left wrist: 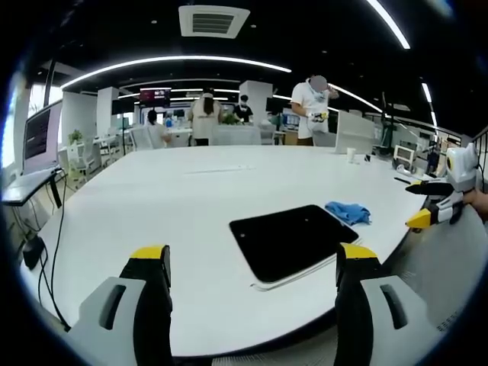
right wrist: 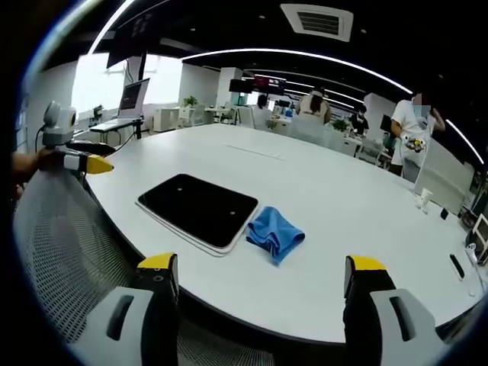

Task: Wipe the mirror surface with the cleaning cloth until all visible marks leave the cleaned area.

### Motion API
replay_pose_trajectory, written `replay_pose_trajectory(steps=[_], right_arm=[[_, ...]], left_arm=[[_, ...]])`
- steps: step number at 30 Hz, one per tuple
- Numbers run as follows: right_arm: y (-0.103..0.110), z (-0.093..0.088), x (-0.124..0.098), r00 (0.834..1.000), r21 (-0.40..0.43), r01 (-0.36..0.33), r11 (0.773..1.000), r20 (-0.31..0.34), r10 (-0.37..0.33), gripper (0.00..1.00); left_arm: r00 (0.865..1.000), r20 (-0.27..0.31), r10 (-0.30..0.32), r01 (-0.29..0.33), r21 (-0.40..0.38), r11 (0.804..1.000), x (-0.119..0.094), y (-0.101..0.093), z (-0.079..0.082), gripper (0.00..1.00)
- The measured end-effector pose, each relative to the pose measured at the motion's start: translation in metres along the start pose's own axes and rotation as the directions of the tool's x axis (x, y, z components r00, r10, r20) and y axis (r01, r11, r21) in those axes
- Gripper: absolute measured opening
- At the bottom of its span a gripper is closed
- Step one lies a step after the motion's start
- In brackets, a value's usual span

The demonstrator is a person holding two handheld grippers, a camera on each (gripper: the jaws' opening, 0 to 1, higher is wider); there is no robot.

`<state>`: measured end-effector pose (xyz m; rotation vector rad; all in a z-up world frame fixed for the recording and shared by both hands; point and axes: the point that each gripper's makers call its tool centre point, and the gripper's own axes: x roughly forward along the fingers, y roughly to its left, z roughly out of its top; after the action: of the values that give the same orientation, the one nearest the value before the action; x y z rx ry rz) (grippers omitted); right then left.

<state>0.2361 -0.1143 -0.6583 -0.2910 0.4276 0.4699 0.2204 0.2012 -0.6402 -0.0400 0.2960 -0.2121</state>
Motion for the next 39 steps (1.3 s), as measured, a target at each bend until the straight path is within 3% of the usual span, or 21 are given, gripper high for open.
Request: replay_pose_trajectory(steps=[10,13,17,22,26,28,33,36,39], right_arm=[[-0.001,0.0,-0.001,1.0,0.024,-0.016,1.0,0.006,0.016,0.83],[0.004,0.002,0.0,0.996,0.11,-0.088,0.99,0.034,0.085,0.8],[-0.002,0.003,0.002,0.993,0.121,-0.117,0.986,0.031,0.114,0.77],[-0.018,0.017,0.006,0.992,0.128,-0.119,0.985,0.048,0.114,0.64],[-0.027,0.029,0.015,0.991,0.147,-0.125,0.981,0.068,0.116,0.61],[-0.03,0.031,0.022,0.99,0.109,-0.128,0.986,0.066,0.122,0.58],[-0.032,0.021,0.042,0.988,0.109,-0.152,0.982,0.024,0.151,0.54],[-0.035,0.017,0.049,0.991,0.069,-0.132,0.989,0.007,0.132,0.42],[-0.039,0.017,0.058,0.992,0.087,-0.128,0.988,-0.006,0.129,0.4]], left_arm=[[1.0,-0.002,0.0,0.0,0.0,1.0,0.0,0.0,0.0,0.87],[1.0,0.0,-0.001,0.001,0.001,1.0,0.0,0.0,0.0,0.87],[1.0,-0.008,-0.002,0.002,0.003,1.0,0.0,-0.001,-0.001,0.87],[1.0,-0.006,0.002,-0.002,0.002,1.0,0.0,0.0,-0.001,0.87],[1.0,-0.001,0.003,-0.003,-0.001,1.0,0.0,0.0,0.0,0.87],[1.0,0.001,0.003,-0.003,-0.003,1.0,0.0,0.0,0.0,0.86],[1.0,0.008,0.006,-0.006,-0.011,1.0,-0.001,0.0,0.001,0.86],[1.0,0.008,0.007,-0.007,-0.015,1.0,-0.002,0.0,0.001,0.85],[1.0,0.0,-0.003,0.003,-0.027,1.0,-0.002,-0.001,-0.001,0.84]])
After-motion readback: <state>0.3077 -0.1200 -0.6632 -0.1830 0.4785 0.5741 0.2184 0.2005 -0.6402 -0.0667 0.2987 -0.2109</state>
